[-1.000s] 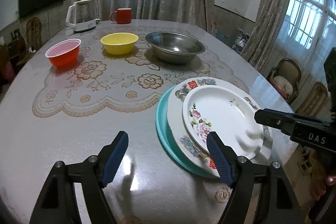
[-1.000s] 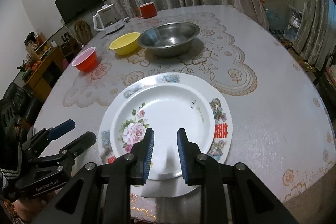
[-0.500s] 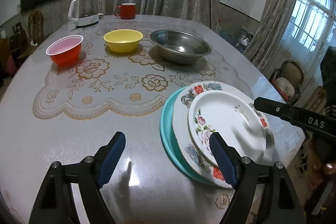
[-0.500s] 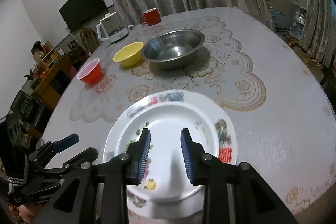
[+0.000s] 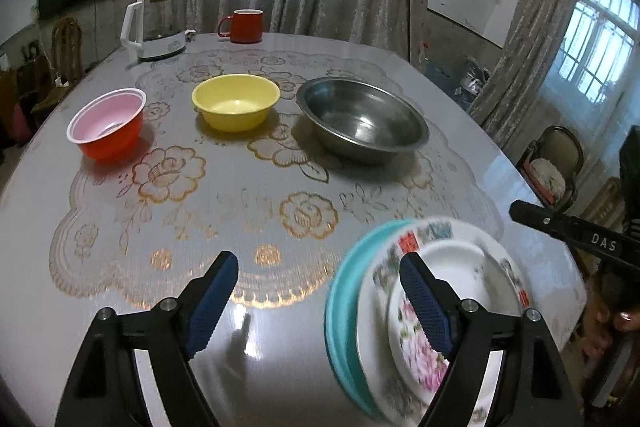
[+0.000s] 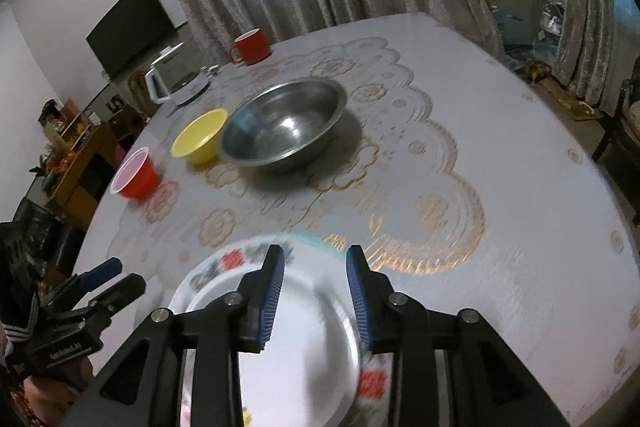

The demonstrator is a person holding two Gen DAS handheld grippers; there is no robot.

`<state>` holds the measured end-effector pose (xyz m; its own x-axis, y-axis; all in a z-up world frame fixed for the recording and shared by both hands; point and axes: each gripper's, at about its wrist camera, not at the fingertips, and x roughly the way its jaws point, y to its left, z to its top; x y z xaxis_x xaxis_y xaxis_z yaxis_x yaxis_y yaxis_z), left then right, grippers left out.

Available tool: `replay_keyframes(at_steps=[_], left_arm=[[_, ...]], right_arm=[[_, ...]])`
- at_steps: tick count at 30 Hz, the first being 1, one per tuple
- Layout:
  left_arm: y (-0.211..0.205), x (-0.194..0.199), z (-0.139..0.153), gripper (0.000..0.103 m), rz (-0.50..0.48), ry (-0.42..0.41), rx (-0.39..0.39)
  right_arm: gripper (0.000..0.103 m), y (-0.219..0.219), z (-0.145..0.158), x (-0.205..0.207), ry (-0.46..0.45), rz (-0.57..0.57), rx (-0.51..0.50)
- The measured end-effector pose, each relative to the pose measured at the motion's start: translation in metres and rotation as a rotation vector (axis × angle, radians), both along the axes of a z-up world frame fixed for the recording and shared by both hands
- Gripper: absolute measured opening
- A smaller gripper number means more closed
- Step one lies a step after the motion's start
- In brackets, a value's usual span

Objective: Organize plates and bowls
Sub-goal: 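Move both grippers away from the plate stack toward the steel bowl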

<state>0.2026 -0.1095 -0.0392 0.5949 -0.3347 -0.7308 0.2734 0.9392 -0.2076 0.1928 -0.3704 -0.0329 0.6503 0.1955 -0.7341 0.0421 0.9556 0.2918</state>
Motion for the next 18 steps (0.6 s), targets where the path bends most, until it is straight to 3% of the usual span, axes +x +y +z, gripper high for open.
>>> replay_keyframes(at_steps=[9,18], left_arm=[[-0.01,0.04,-0.007,0.087,-0.007,0.041,0.019],[-0.016,0.077,-0.004,0.093,0.005,0.058,-0.003]], right_arm=[[0.036,-0.015,0.003,0.037,0.009,-0.021,-0.038],[0.036,-0.026,-0.005,0.072,0.039,-0.01,-0.002]])
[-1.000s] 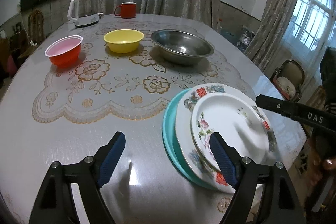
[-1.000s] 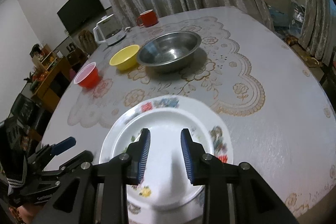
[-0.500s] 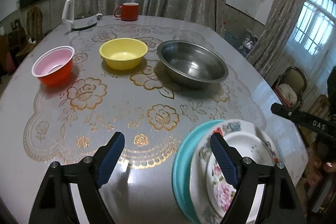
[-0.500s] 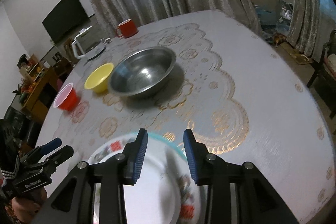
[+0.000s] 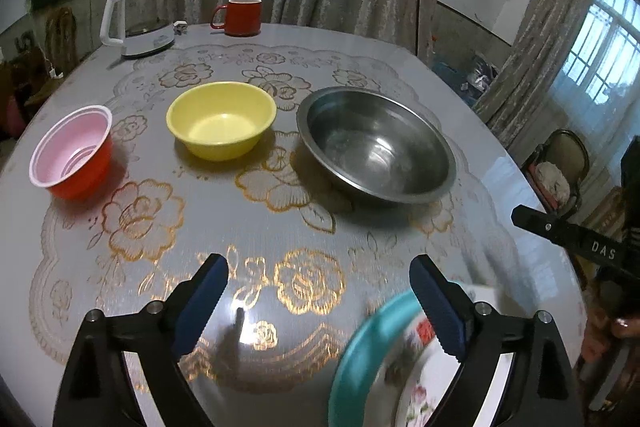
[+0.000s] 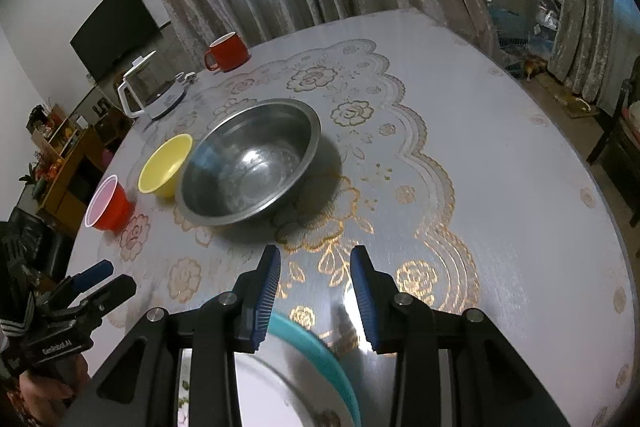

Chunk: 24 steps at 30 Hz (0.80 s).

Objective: Organize plates and bowls
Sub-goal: 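Move both grippers away from the plate stack toward the steel bowl, then grasp the rim of the steel bowl with both grippers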

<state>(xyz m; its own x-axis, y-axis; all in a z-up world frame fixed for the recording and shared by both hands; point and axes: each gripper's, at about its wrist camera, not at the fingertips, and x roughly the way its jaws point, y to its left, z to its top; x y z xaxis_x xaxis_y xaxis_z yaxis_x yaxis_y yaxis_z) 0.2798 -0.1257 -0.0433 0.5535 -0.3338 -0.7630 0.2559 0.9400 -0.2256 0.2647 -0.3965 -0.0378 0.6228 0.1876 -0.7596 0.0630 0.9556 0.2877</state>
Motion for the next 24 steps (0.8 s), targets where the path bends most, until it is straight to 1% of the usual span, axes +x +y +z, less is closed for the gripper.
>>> replay_keyframes(at_steps=[5,11,17,20,24], left_arm=[[-0.003,0.024,-0.004,0.093,0.008,0.028,-0.039],[-0.012,0.05,-0.008,0.093,0.007,0.046,-0.08],[-0.024,0.071,-0.019,0.093,-0.01,0.071,-0.081],[-0.026,0.077,-0.026,0.089,-0.002,0.086,-0.076],[-0.026,0.083,-0.032,0.083,-0.003,0.106,-0.1]], right_arm=[[0.036,-0.002,0.002,0.025,-0.014,0.035,0.02],[0.036,-0.008,0.001,0.06,-0.009,0.028,0.04],[0.037,-0.021,-0.014,0.095,0.03,-0.01,0.084],[0.037,-0.023,-0.023,0.11,0.052,-0.011,0.108],[0.037,-0.018,-0.033,0.122,0.07,0.013,0.124]])
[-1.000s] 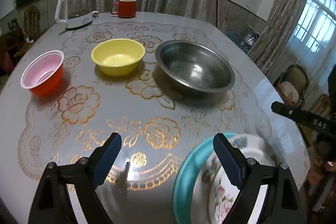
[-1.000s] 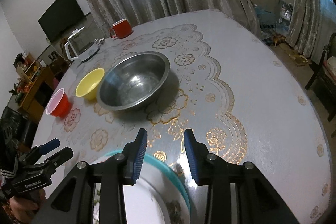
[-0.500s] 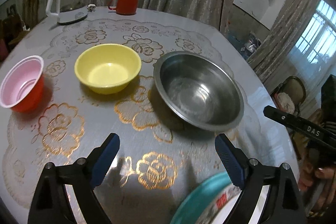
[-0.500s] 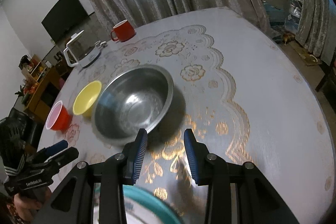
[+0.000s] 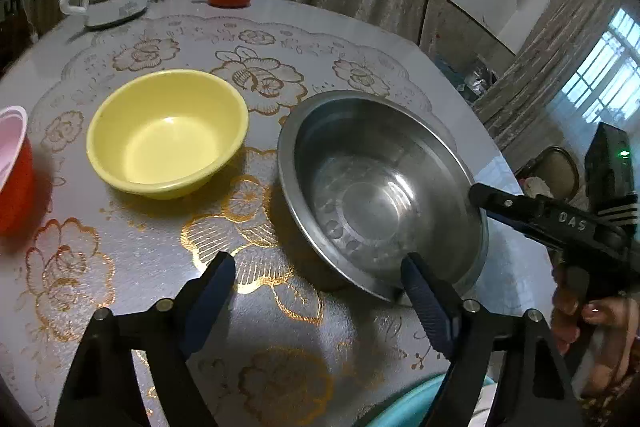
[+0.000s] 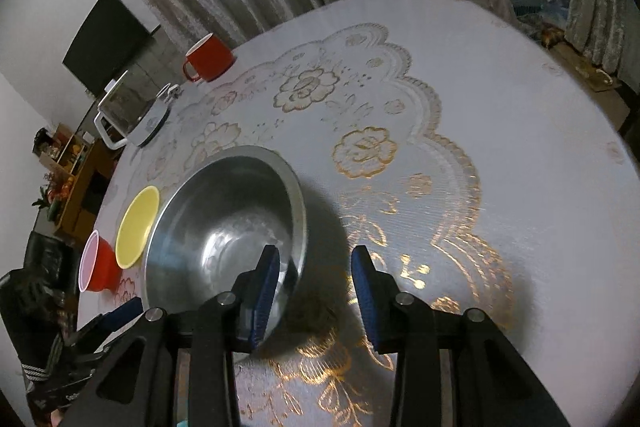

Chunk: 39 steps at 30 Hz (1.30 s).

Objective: Organize plates and bowls
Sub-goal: 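Grasp the rim of the steel bowl with both grippers, then lift the steel bowl with both grippers and carry it beside the plate stack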

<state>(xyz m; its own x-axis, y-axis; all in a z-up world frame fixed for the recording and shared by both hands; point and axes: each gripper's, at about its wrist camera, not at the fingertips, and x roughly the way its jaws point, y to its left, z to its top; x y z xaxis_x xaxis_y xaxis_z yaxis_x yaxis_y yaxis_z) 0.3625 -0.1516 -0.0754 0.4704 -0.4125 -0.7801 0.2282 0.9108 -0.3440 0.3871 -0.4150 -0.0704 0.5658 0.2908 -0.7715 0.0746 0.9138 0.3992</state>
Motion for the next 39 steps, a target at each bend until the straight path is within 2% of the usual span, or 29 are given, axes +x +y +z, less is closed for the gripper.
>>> replay_keyframes(at_steps=[2,7,9,11,18,20,27,39], left_arm=[[-0.001,0.002,-0.001,0.082,-0.006,0.001,-0.006],[-0.007,0.008,-0.004,0.074,-0.034,0.007,-0.018],[-0.011,0.012,-0.006,0.068,-0.05,0.004,-0.008],[-0.016,0.016,-0.007,0.058,-0.064,0.002,0.018],[-0.024,0.016,-0.007,0.035,-0.116,-0.044,0.054],[-0.026,0.013,-0.006,0.035,-0.132,-0.058,0.076],[-0.017,-0.004,-0.002,0.035,-0.135,-0.062,0.067],[0.007,-0.053,0.027,0.034,-0.094,-0.127,0.064]], right_arm=[[0.037,0.006,-0.003,0.005,0.003,0.023,-0.018],[0.025,0.018,-0.015,0.015,0.029,0.059,-0.024],[0.023,0.021,-0.021,0.017,0.039,0.068,-0.026],[0.021,0.024,-0.022,0.018,0.042,0.078,-0.024],[0.016,0.038,-0.024,0.016,0.043,0.123,-0.108],[0.014,0.041,-0.025,0.013,0.046,0.131,-0.115],[0.014,0.044,-0.022,-0.006,0.054,0.129,-0.113],[0.014,0.071,0.009,-0.052,0.004,0.141,-0.118]])
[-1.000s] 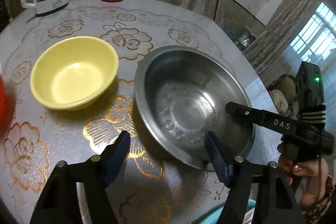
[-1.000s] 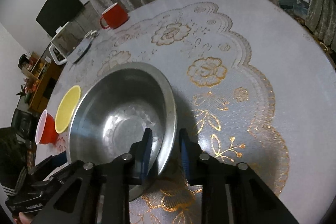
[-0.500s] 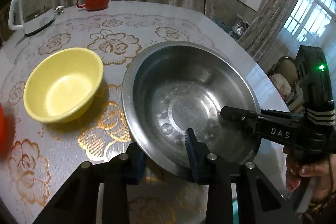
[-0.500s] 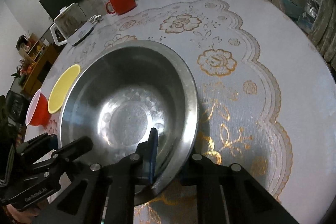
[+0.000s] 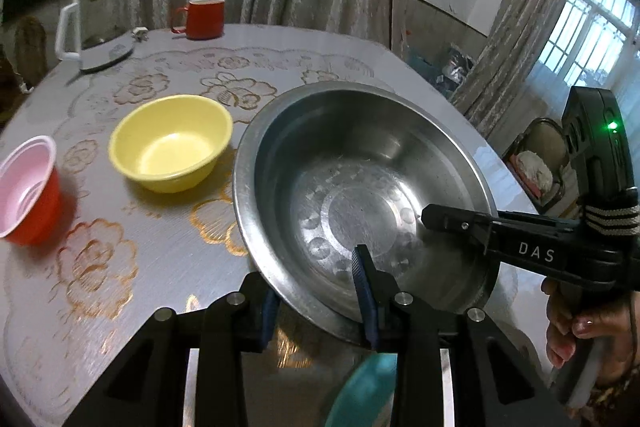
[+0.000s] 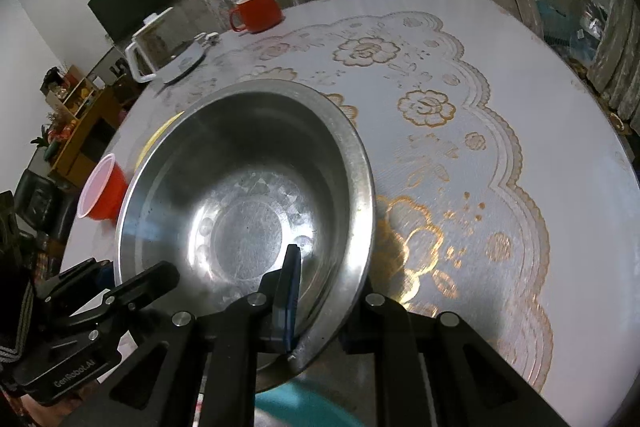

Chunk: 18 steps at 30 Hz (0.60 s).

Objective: Organize plates and bowls
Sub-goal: 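Lift the steel bowl with both grippers and carry it beside the plate stack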

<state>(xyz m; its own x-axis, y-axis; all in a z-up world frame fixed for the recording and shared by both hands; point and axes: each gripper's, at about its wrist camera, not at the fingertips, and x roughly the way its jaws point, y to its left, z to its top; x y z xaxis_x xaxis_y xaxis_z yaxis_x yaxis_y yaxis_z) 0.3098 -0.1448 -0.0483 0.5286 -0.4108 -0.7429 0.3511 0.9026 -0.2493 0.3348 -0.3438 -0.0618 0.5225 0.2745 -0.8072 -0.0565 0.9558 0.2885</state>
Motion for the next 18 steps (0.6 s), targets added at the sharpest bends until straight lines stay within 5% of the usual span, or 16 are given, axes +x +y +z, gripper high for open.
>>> replay_keyframes(at_steps=[18], left_arm=[[0.074,-0.093,0.026,0.034,0.121,-0.086,-0.003]], right_arm=[[0.015,0.074,0.027,-0.078,-0.046,0.079,0.035]])
